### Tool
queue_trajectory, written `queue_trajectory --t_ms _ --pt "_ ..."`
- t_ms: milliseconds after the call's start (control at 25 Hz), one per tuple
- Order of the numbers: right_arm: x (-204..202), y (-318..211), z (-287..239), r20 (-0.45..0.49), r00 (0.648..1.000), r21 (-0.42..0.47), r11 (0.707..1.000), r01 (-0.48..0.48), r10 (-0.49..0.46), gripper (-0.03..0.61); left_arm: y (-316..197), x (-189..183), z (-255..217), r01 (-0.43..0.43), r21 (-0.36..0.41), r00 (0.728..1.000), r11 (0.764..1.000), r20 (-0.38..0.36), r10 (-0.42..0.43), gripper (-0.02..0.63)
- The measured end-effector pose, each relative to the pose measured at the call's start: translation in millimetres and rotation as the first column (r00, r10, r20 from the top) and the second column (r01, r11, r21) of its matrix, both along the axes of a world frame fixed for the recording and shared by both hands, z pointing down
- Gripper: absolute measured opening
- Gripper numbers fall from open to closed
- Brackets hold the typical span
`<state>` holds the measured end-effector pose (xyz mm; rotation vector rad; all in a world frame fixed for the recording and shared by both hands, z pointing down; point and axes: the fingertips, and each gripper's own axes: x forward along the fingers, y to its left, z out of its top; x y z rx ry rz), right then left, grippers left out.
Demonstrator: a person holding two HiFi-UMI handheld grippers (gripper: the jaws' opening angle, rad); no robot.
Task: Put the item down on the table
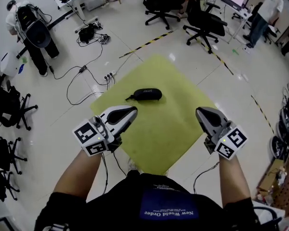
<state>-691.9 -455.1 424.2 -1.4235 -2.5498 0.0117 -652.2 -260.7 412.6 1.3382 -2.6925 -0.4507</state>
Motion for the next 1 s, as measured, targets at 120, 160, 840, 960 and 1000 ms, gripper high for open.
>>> queue_trajectory --t_ms 120,160,840,960,1000 --pt "26.2 -2.2 -16.3 -0.011 1.0 -0.02 1.0 0.003 -0.003 -0.012 2.4 26.8 -19.4 0.01 0.04 1.0 0.999 0.006 -0.01 0.005" --pt "33.6 -2.9 -21.0 -0.02 1.0 -0.034 0.999 0.002 -0.003 -0.012 3.1 34.9 -24.0 0.014 0.044 1.0 0.999 0.009 -0.014 0.005" --pt "81.3 -8.7 -28.7 -0.076 0.996 -0.132 0.991 0.032 -0.043 -0.012 -10.9 87.3 -29.5 0.074 0.061 0.997 0.995 -0.013 -0.073 0.006" --pt "79.0 -6.3 -28.1 -0.075 0.996 -0.128 0.991 0.045 -0.055 -0.012 -9.6 87.1 -30.5 0.087 0.065 0.996 0.994 -0.021 -0.086 0.006" --pt "78.0 -5.5 -27.8 -0.075 0.996 -0.126 0.991 0.047 -0.057 -0.012 -8.2 86.7 -30.2 0.091 0.067 0.996 0.994 -0.023 -0.09 0.006"
